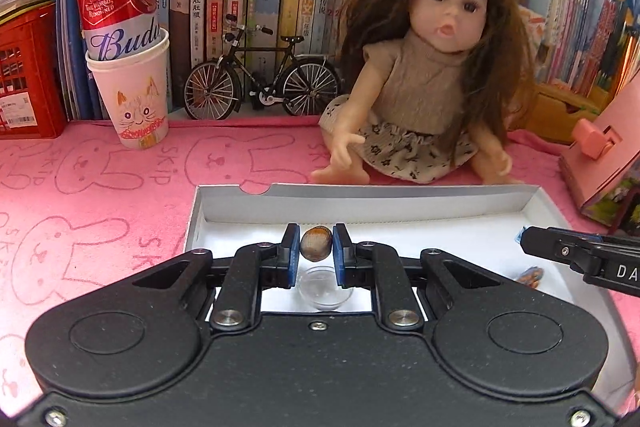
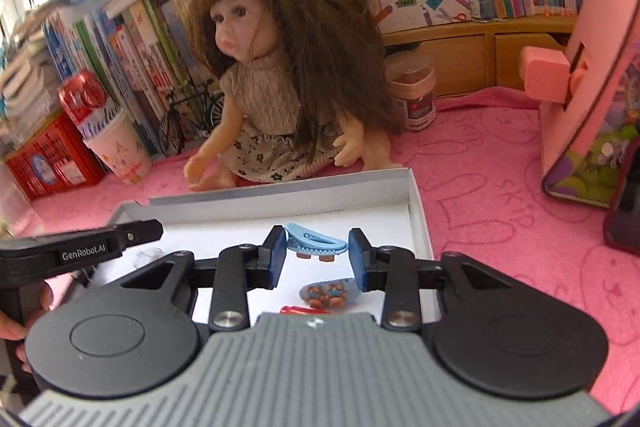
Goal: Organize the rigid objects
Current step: 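Carry the brown acorn and blue clip over the white tray with both tools, then open the left tool to drop the acorn while the right tool releases the clip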
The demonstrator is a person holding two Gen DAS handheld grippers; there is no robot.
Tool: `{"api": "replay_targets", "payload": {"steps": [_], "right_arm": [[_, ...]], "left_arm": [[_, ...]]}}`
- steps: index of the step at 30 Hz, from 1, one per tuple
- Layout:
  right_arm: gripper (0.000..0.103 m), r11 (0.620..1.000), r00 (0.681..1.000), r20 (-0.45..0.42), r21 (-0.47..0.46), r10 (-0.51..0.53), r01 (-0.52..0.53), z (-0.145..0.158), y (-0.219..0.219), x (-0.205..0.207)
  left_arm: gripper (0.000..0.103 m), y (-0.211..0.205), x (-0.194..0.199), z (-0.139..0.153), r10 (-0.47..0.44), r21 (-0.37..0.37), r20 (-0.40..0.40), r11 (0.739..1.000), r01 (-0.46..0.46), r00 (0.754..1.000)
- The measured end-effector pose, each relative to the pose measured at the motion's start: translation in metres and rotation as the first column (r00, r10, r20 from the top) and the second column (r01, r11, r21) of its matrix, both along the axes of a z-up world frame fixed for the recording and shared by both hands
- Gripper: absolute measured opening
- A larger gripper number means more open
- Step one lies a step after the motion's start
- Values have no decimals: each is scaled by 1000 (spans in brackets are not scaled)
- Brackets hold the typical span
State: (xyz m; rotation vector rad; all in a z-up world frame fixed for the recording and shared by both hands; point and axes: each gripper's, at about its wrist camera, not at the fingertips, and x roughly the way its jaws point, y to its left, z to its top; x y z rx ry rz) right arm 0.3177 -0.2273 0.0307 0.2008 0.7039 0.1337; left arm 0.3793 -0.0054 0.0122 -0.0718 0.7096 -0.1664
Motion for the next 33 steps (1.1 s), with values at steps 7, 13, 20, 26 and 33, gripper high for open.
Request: {"api": "replay_targets", "payload": {"steps": [7,13,20,26,33], "right_arm": [[40,998,1000,-15,-66,1,-2,-7,11,5],[41,995,999,-42,-100,-1,-3,-8,16,8],[41,995,998,-55,-98,-8,3,-9,15,9],[49,997,999,-43,-82,-15,11,-6,14,7],[57,997,999,-21,-71,-25,24,5,16,-2]], "left_arm": [[16,1,2,-1,-16,6,-8,1000,16,1000],[16,-4,2,-2,-19,50,-23,999,20,1000],[16,-6,3,-2,-17,66,-30,998,19,999],[28,-8,0,2,-23,70,-21,997,24,1000],[44,-9,-13,13,-43,64,0,997,43,999]]}}
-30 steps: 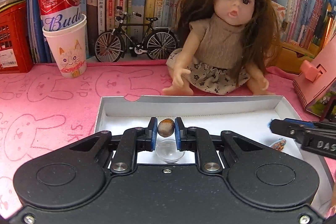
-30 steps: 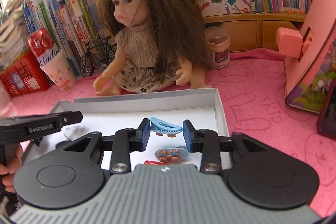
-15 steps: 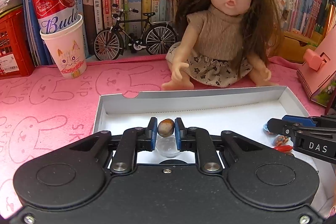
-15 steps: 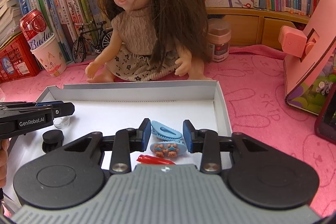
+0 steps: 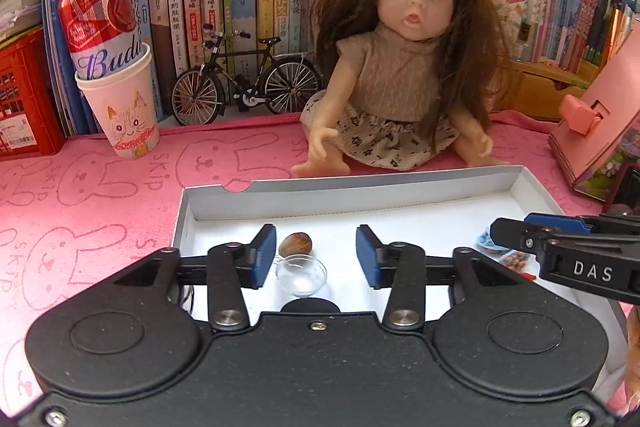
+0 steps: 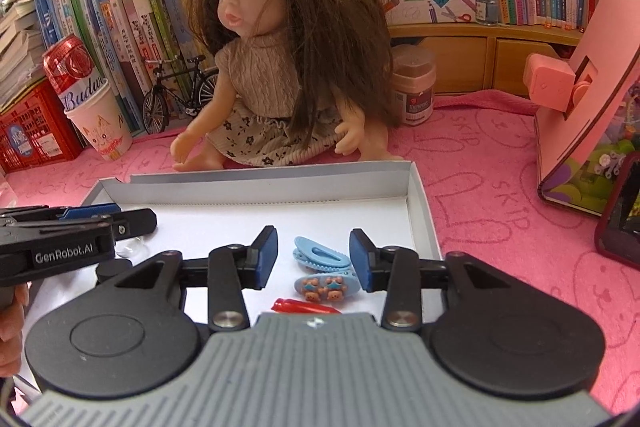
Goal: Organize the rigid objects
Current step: 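Open the left tool to drop the acorn while the right tool releases the clip, then withdraw both open tools from the tray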
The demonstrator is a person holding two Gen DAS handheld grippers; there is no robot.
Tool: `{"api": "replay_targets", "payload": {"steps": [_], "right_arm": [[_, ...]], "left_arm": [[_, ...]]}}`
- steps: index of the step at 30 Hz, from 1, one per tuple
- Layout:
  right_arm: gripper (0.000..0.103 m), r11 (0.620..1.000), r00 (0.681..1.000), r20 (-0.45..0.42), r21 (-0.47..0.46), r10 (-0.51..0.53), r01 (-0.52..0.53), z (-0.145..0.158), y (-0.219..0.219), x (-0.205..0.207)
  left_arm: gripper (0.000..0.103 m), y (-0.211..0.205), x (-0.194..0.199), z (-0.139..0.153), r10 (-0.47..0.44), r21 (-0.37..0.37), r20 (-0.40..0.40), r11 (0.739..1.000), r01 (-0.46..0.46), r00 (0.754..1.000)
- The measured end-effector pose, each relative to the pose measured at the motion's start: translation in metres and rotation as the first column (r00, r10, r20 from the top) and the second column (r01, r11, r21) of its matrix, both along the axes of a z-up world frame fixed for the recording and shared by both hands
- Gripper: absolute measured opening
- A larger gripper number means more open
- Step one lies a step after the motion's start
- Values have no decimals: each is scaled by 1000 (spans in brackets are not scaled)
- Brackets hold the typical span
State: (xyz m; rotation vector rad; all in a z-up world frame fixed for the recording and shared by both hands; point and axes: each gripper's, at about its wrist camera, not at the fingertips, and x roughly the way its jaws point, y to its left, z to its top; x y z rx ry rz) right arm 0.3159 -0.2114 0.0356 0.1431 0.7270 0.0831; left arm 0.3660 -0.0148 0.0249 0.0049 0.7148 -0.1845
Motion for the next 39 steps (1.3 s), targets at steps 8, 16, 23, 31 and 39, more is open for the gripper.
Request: {"api": "replay_targets", "payload": {"steps": [8,16,23,31,39], "right_arm": [[67,1000,999,42,-2,-12,12,17,1,-21],[85,1000,995,95,-19,-19,20,31,7,-56],[88,999,991,134,-37,-20,25,40,12,-93],[92,999,987,157,-37,-27,33,41,16,-128],[97,998,984,174,-34,-38,44,34,15,-159]], "left_arm": [[55,1,-26,15,8,-8,23,1000,-8,1000],[65,4,-68,29,8,-10,73,1000,-7,997],[69,8,-113,35,10,-1,108,1000,-10,994],[74,11,-157,35,18,10,134,1000,-20,991],[76,14,-192,28,31,-3,141,1000,-31,989]]}}
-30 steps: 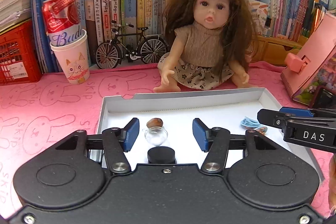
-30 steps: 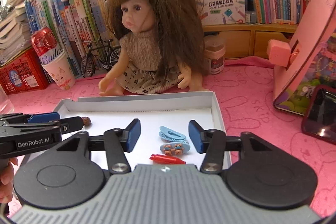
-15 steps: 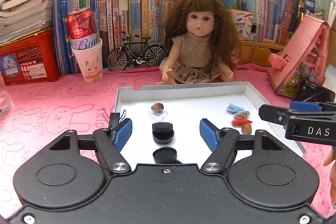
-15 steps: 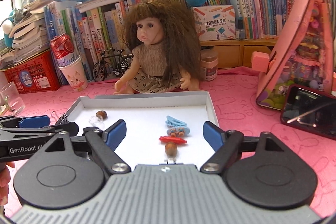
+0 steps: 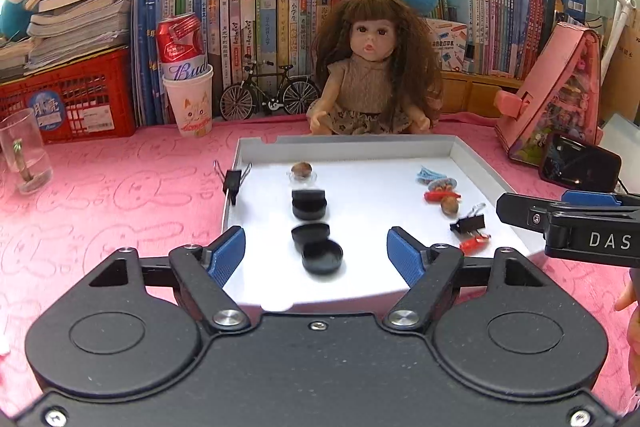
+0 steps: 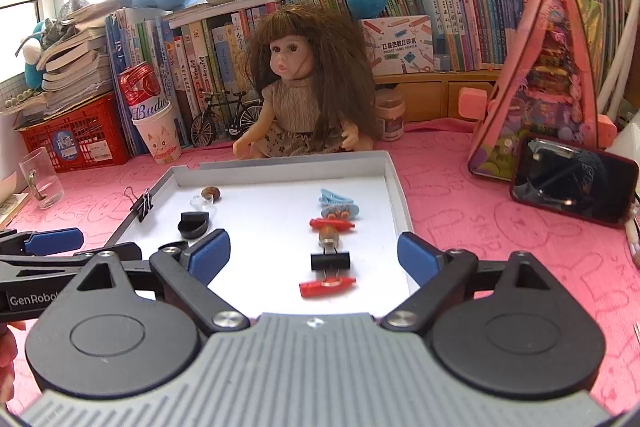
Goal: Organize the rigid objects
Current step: 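Withdraw both open tools from the tray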
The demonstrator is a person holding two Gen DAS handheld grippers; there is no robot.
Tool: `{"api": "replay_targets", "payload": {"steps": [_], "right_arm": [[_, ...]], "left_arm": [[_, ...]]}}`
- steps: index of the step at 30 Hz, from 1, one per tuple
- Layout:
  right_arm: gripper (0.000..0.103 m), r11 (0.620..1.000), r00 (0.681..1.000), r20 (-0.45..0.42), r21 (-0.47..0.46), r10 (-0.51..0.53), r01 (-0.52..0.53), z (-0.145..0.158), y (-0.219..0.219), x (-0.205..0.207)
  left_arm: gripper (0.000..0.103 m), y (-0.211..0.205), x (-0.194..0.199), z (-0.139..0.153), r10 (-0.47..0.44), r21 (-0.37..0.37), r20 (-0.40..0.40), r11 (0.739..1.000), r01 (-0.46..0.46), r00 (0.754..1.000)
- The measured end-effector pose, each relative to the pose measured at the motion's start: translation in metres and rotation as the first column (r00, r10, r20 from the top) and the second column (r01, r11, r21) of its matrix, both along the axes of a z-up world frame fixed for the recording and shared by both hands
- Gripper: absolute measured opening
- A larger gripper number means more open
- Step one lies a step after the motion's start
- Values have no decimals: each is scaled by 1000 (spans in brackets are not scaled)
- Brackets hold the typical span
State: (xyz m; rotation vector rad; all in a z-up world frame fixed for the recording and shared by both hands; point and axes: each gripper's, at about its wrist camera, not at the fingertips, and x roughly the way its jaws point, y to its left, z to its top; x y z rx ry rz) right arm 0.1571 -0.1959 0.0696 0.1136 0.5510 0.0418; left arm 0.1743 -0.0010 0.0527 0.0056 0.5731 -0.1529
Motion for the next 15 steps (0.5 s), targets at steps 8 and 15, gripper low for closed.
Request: {"api": "replay_targets", "payload": {"steps": [8,15], "right_arm": [[102,999,1000,-1,-43,-4,4,-16,3,-24],[102,998,999,-36,-57,-10,8,-36,6,-34]], "left_arm": [[77,0,-25,-16,2,10,8,1000,-2,1000],[77,0,-35,-37,16,39,-16,999,-15,1000]]}}
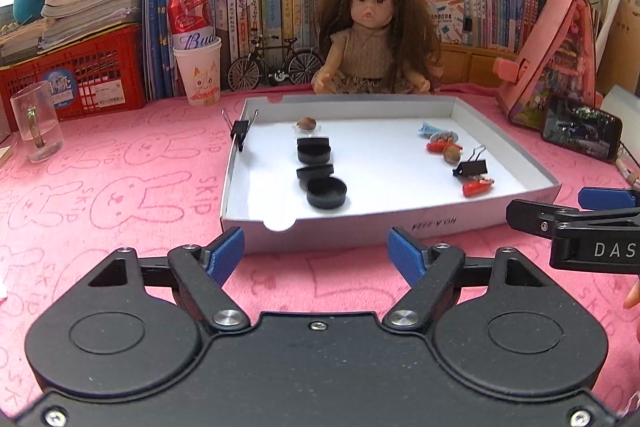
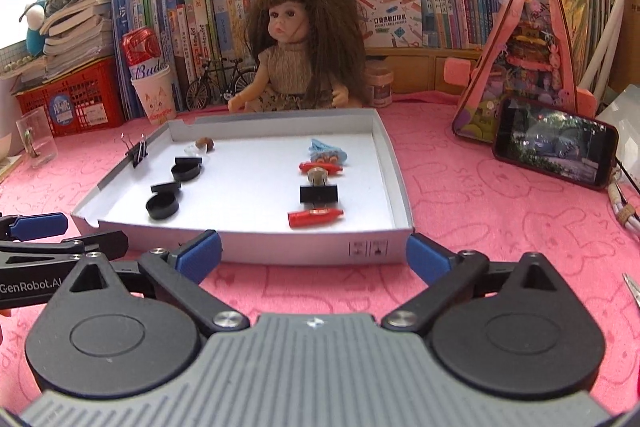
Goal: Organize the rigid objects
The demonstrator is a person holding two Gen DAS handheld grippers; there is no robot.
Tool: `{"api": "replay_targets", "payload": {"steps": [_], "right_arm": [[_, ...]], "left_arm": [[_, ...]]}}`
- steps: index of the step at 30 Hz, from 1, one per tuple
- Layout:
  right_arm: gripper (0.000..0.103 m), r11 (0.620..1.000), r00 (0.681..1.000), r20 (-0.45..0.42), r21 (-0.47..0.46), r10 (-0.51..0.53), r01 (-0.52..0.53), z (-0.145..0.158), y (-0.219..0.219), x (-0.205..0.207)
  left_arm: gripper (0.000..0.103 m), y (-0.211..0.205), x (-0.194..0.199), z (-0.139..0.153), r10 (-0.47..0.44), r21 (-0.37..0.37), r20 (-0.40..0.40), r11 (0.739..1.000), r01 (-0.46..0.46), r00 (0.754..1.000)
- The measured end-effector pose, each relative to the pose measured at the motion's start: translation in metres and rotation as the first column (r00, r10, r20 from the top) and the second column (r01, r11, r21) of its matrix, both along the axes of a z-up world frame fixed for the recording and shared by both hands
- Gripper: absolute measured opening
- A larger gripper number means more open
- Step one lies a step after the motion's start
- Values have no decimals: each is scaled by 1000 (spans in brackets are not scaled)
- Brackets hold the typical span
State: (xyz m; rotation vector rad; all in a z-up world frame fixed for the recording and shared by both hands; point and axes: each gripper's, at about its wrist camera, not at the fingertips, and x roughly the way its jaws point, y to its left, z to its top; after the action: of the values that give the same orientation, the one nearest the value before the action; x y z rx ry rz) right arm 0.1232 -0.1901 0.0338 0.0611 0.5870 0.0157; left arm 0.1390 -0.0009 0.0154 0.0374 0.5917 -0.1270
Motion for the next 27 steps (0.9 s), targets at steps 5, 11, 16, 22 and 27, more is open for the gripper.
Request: {"api": "replay_targets", "payload": {"steps": [5,11,16,22,27], "right_arm": [[103,1000,1000,-31,-23,0,-1,-13,3,-1],[103,1000,997,-78,-26,-3,1,-25,4,4],[103,1000,994,-112,-23,-6,3,-29,4,8],[103,999,993,-120,-42,-7,2,-30,6,8],[103,998,992,-128,-65,-9,0,-30,9,9]], "left_arm": [[77,1,0,-12,20,4,-22,1000,-20,1000],[78,1,2,-21,39,22,-41,999,-38,998],[83,2,7,-23,52,26,-63,998,-50,997],[86,4,10,-24,59,17,-71,998,-58,996],[90,6,10,-25,69,14,-77,998,-68,995]]}}
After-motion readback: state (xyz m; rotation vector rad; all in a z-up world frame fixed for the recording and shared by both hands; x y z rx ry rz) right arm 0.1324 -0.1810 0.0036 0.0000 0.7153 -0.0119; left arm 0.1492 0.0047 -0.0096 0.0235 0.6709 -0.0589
